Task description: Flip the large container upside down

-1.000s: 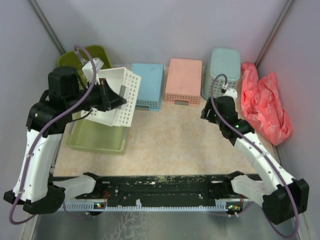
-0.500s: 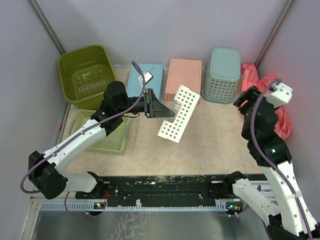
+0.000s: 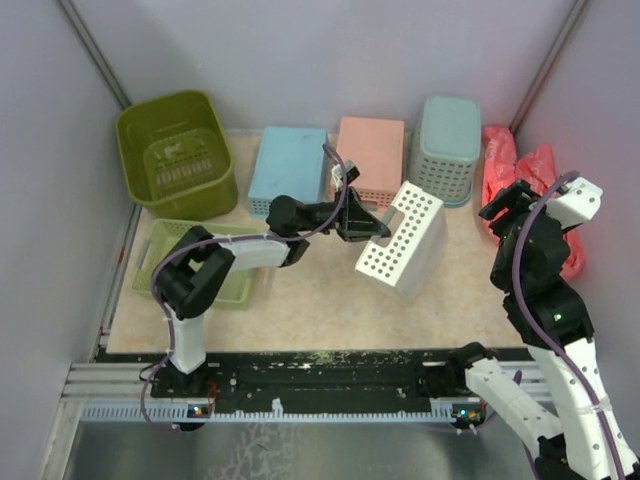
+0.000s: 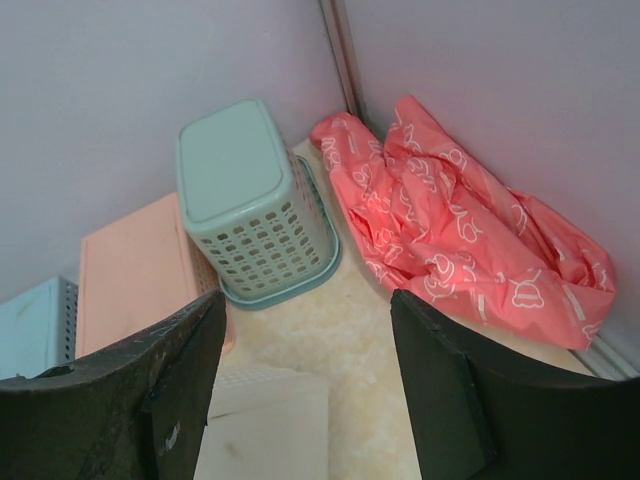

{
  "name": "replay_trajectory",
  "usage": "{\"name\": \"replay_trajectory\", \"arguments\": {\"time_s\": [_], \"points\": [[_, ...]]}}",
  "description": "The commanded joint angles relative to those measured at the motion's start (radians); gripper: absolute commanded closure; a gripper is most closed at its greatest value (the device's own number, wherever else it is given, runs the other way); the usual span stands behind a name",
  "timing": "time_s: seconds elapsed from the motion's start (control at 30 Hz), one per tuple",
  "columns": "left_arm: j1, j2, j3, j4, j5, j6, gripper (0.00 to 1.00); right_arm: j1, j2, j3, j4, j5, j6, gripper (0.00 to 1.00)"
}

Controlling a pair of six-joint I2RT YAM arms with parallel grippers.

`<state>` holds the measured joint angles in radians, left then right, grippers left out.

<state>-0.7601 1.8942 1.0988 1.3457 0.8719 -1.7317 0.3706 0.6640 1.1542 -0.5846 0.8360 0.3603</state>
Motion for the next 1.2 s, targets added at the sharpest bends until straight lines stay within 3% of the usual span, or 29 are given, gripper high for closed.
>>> {"name": "replay_trajectory", "arguments": {"time_s": [0.0,0.2,0.3,0.4,0.53,0.73,0.9,1.07,1.17], "points": [[-0.049,0.076,0.092,0.285,-0.001,-0.13,1.0,0.002,0.004,0.03,-0.017,-0.023,0.004,0.33],[-0.057,0.181,0.091,0.316,-0.024,-0.142,0.97,0.002,0.011,0.019,-0.031,-0.056,0.028,0.33],[-0.045,0.205,0.073,0.22,0.004,-0.057,0.73,0.002,0.014,0.015,-0.042,-0.072,0.042,0.33],[-0.015,0.174,0.045,-0.075,0.036,0.182,0.39,0.002,0.012,0.013,-0.055,-0.082,0.048,0.33],[0.035,0.104,0.042,-0.574,-0.014,0.571,0.2,0.002,0.01,0.011,-0.078,-0.091,0.051,0.33],[0.042,0.035,0.15,-1.147,-0.194,0.987,0.09,0.002,0.027,-0.003,-0.084,-0.142,0.048,0.33],[0.034,-0.016,0.204,-1.419,-0.337,1.202,0.01,0.002,0.07,-0.012,-0.067,-0.209,0.042,0.32],[0.024,-0.097,0.261,-1.646,-0.513,1.364,0.01,0.002,0.125,-0.018,-0.044,-0.288,0.034,0.32],[0.025,-0.184,0.281,-1.785,-0.69,1.421,0.01,0.002,0.162,-0.022,-0.032,-0.355,0.018,0.32]]}}
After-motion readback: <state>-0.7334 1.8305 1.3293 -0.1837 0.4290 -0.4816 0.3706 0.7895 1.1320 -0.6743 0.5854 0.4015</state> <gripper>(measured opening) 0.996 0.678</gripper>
